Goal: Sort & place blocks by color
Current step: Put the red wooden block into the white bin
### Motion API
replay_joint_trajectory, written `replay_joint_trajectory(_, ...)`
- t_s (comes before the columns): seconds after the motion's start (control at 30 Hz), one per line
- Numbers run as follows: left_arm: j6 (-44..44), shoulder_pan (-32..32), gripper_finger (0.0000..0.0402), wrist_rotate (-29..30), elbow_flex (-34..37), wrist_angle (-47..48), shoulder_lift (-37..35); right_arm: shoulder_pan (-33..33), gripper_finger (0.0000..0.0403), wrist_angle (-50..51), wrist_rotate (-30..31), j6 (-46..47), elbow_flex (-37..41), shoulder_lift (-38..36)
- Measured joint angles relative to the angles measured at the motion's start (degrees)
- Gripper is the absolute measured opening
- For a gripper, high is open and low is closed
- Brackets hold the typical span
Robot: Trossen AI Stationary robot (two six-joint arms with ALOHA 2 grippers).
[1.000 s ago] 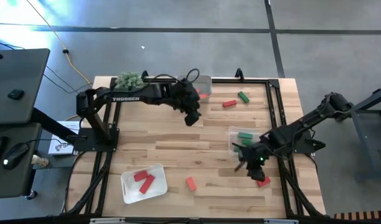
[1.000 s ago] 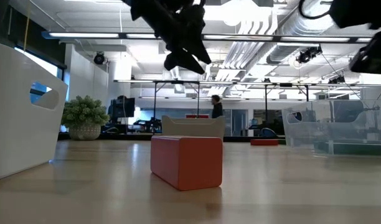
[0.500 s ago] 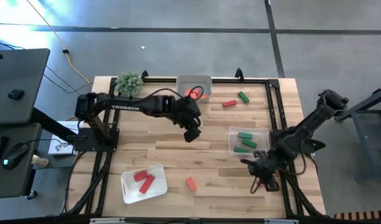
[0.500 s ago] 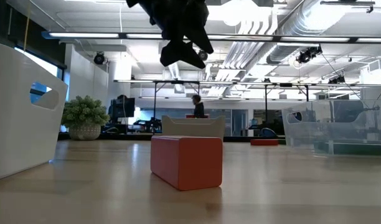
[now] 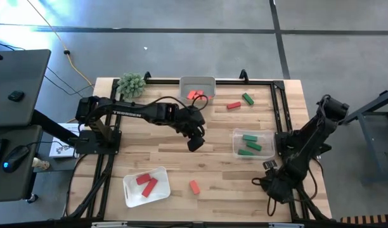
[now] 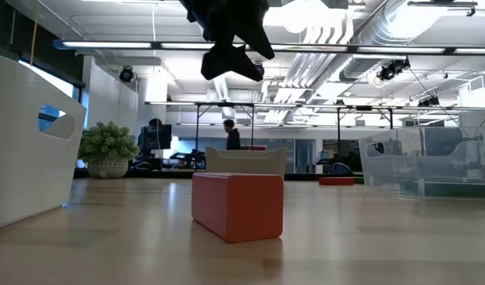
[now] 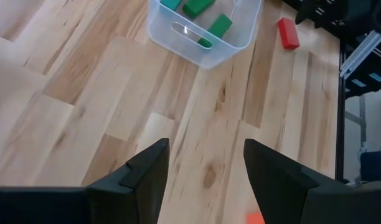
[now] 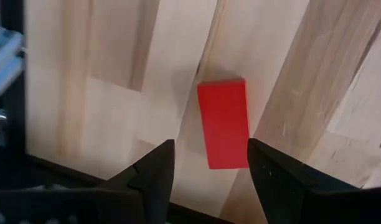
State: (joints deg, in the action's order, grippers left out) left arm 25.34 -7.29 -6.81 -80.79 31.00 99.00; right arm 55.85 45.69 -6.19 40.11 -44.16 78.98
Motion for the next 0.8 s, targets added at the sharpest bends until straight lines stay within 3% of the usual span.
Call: replay_joint_trajectory(0.8, 1.72, 1.09, 0.0195, 1.68, 0.02, -0.87, 0.07, 1.53, 0.0191, 1.13, 1.26, -0.01, 0.04, 9.64)
